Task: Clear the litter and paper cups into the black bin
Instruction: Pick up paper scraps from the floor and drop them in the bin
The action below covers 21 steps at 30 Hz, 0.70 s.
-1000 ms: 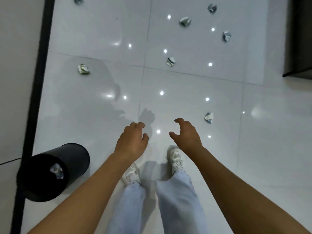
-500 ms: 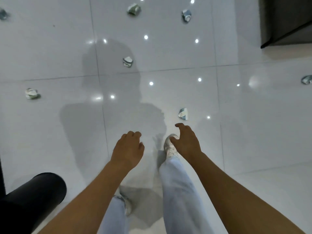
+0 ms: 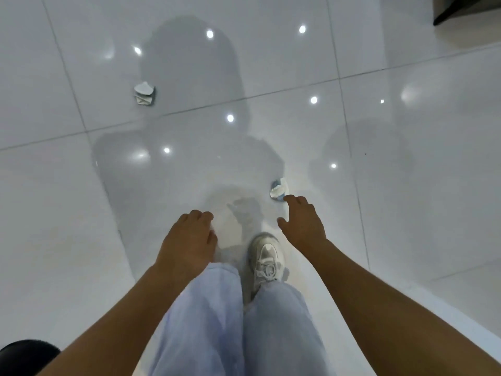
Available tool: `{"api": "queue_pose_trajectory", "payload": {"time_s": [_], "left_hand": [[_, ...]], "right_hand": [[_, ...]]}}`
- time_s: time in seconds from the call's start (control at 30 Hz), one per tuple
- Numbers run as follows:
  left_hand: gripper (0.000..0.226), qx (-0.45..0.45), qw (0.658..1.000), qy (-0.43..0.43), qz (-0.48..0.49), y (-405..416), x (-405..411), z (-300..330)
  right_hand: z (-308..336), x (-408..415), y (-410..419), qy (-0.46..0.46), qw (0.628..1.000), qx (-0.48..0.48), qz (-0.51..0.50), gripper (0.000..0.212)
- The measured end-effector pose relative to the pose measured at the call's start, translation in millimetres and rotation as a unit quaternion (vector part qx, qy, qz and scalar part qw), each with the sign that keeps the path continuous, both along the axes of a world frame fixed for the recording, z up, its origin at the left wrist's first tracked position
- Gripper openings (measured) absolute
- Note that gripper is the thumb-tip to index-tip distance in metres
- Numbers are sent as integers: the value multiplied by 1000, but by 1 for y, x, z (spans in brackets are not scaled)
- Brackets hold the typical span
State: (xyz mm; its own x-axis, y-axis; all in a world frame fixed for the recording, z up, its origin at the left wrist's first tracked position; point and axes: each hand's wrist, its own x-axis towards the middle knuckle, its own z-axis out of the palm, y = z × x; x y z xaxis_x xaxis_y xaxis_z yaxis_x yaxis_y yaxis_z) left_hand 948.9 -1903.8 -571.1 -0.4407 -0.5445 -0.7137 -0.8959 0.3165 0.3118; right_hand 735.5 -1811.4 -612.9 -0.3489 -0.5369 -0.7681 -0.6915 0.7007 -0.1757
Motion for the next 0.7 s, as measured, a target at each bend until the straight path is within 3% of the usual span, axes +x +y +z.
{"api": "queue_pose_trajectory", "payload": {"time_s": [0.4,0.53,0.7], "left_hand": [[40,1,998,51,-39,-27,-15,-180],[37,56,996,45,48,-35,-19,-203],[32,138,970,59,193,-36,-26,-176]], "right_hand": [[-215,-17,3,47,996,-58,-56,65],[-233,-12,10,80,990,-93,-73,57],[-197,17,3,-10,986,-138,-92,70]]}}
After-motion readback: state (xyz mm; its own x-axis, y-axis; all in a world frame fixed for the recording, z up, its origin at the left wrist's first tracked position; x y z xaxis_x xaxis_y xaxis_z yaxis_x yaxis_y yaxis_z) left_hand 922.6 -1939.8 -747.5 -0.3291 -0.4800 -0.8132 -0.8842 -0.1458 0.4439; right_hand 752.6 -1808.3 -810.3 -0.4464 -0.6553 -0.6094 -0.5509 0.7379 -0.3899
